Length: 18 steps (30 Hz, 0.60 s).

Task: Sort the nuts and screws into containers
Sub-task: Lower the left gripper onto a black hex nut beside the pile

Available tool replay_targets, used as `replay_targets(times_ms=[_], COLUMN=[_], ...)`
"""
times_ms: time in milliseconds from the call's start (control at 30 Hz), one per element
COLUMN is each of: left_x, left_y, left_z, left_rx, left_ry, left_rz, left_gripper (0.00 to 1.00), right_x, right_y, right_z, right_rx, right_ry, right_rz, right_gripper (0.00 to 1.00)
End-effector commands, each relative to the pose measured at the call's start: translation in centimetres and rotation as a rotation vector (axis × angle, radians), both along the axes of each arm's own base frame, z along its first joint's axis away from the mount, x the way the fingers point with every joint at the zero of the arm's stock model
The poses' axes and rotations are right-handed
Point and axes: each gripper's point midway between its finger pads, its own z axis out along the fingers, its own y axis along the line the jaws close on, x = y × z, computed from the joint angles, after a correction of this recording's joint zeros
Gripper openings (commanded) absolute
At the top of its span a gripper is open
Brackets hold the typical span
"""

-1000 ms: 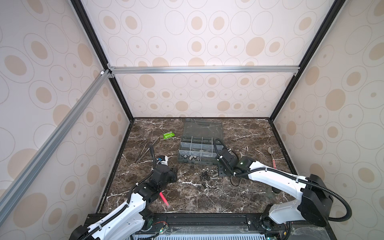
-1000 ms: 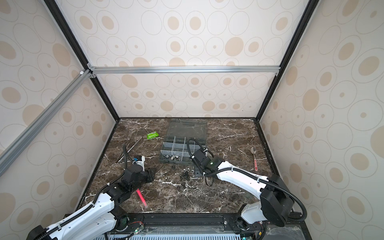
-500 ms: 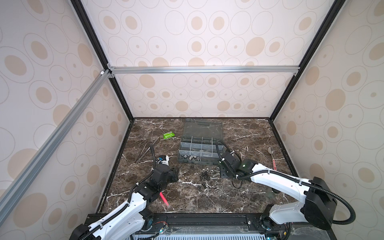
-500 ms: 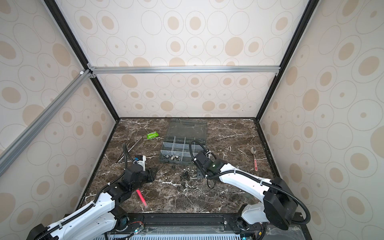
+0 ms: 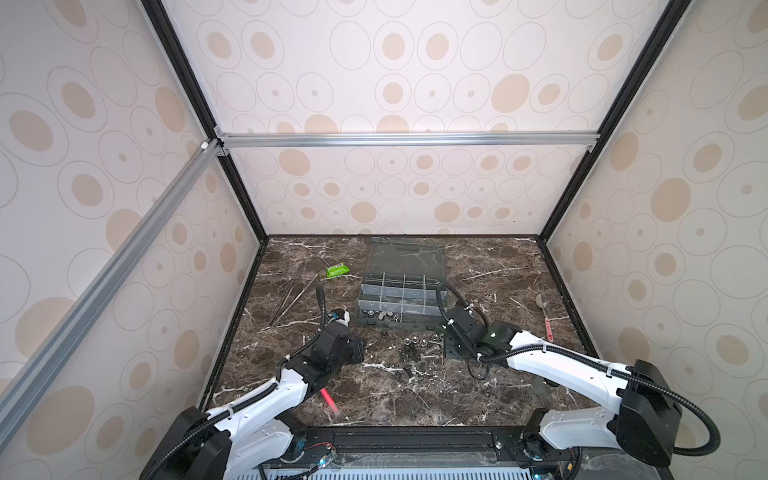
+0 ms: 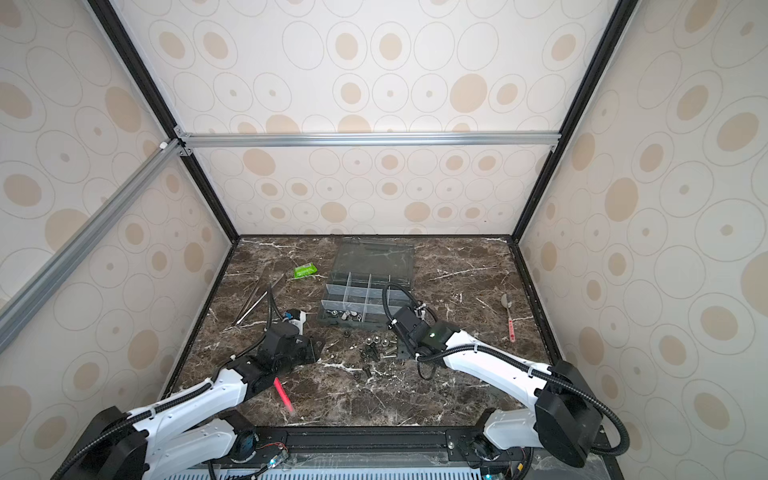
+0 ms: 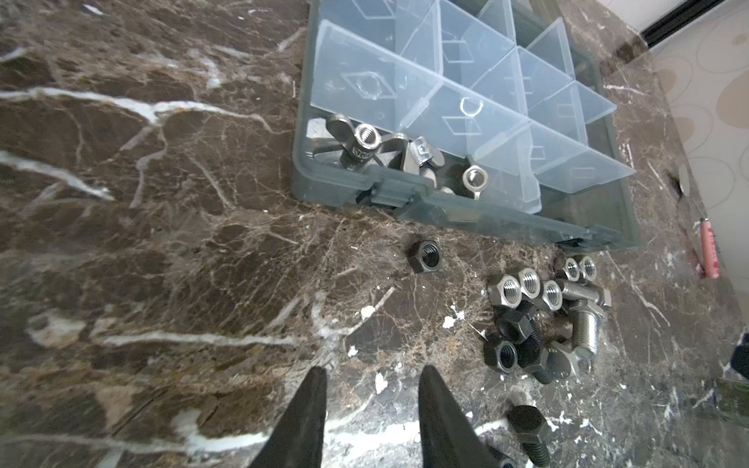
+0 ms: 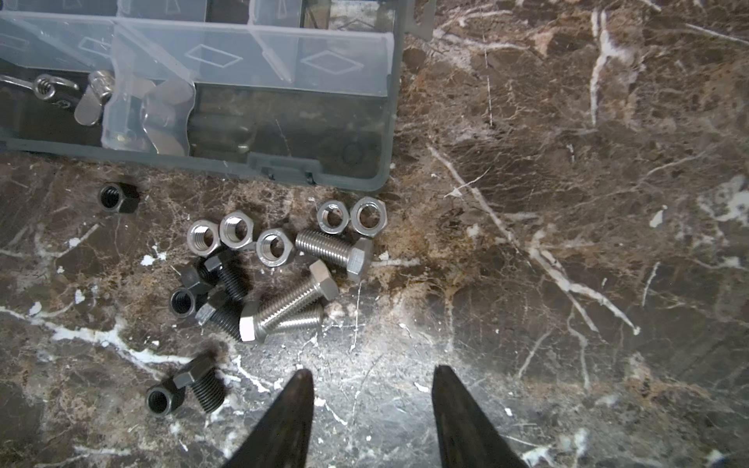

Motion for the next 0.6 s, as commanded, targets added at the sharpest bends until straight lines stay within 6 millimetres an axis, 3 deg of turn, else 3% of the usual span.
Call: replay_targets(times_ms=[0, 567], left_x=[1.7, 3.4], left_y=[-2.0, -6.9], left_z=[2.6, -1.0], left_rx=[0.004, 0.128], left_ry=[-0.084, -0.023], left_rz=[-0.061, -0.191], left_gripper=[0.39, 0.46], right_x=[-0.3, -1.0], right_y=[-1.2, -2.1], right_z=[0.1, 0.2], right_rx=[-0.013, -0.009], right_ry=[-0.003, -0.006], right_rz=[-0.043, -0.067], right_gripper=[0.51, 0.51])
